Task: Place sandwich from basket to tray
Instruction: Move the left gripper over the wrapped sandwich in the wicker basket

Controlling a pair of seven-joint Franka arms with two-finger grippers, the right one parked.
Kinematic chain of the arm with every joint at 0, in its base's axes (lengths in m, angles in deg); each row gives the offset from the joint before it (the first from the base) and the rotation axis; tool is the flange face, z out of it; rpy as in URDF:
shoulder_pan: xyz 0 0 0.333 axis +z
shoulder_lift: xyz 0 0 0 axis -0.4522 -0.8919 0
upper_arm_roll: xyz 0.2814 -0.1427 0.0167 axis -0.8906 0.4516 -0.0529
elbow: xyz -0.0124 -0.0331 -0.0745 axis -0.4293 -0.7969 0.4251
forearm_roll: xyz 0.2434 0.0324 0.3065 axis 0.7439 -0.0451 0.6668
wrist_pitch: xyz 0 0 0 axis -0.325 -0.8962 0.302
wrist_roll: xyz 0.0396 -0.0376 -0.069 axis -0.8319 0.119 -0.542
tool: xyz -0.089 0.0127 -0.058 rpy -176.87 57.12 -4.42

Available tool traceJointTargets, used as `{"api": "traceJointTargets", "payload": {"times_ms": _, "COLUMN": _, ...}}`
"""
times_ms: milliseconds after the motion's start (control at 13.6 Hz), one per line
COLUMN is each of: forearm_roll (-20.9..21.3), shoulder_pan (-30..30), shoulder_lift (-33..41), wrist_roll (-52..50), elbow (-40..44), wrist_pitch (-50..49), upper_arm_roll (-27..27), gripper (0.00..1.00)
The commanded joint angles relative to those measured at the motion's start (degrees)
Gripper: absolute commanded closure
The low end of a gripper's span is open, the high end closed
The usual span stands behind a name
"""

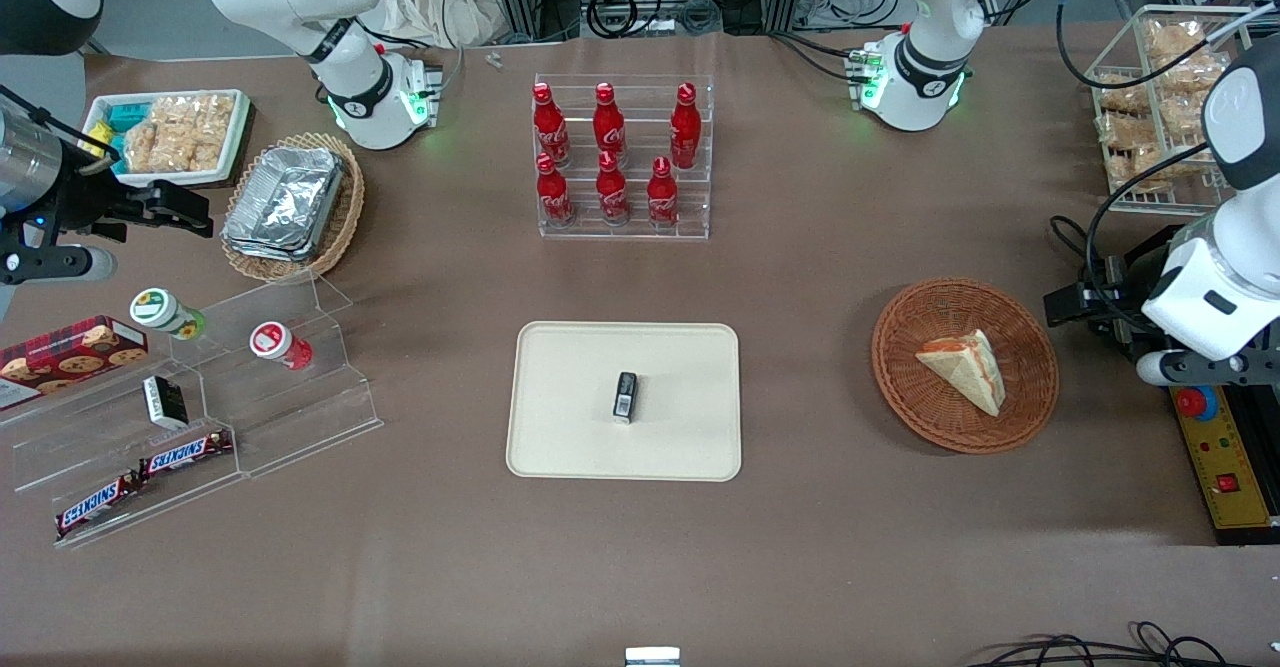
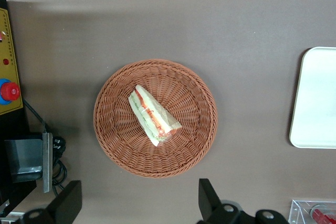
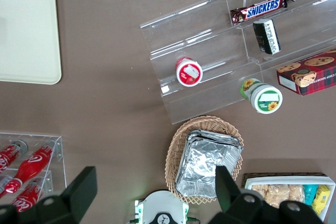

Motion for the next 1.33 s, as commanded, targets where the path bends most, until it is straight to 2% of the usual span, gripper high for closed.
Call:
{"api": "traceJointTargets", "payload": {"times_ms": 0, "forearm_roll": 0.01, "shoulder_pan": 0.39, "shoulder_lift": -0.49, "wrist_roll": 0.66, "elbow": 1.42, "wrist_pitch": -1.82, "upper_arm_roll": 0.31, "gripper": 0.0}}
{"api": "traceJointTargets", "payload": {"times_ms": 369, "forearm_roll": 0.01, "shoulder_pan": 0.39, "shoulder_lift": -1.54, "wrist_roll": -0.82, "elbow": 1.94, "wrist_pitch": -1.55, "upper_arm_roll": 0.22, "gripper": 0.0}}
{"api": "traceJointTargets", "payload": {"times_ms": 516, "forearm_roll": 0.19, "shoulder_pan": 0.39, "shoulder_lift": -1.45, "wrist_roll": -4.94, "elbow": 1.24, "wrist_pitch": -1.55, "upper_arm_roll": 0.14, "gripper": 0.0}}
{"api": "traceJointTargets", "payload": {"times_ms": 664, "forearm_roll": 2.38, "shoulder_pan": 0.39, "shoulder_lift": -1.02, "wrist_roll": -9.77, "elbow": -0.77, "wrist_pitch": -0.94, "upper_arm_roll": 0.22, "gripper": 0.0}}
{"api": "traceJointTargets", "payload": {"times_ms": 1033, "forearm_roll": 1.6, "shoulder_pan": 1.0, "shoulder_lift": -1.02, "wrist_roll": -13.12, "elbow": -3.76, "wrist_pitch": 0.89, "upper_arm_roll": 0.14, "gripper": 0.0}}
{"api": "traceJointTargets", "payload": {"times_ms": 1254, "forearm_roll": 1.77, "shoulder_pan": 1.0, "shoulder_lift": -1.01, "wrist_roll": -24.87, "elbow": -8.24, "wrist_pitch": 6.51, "upper_arm_roll": 0.22, "gripper": 0.0}}
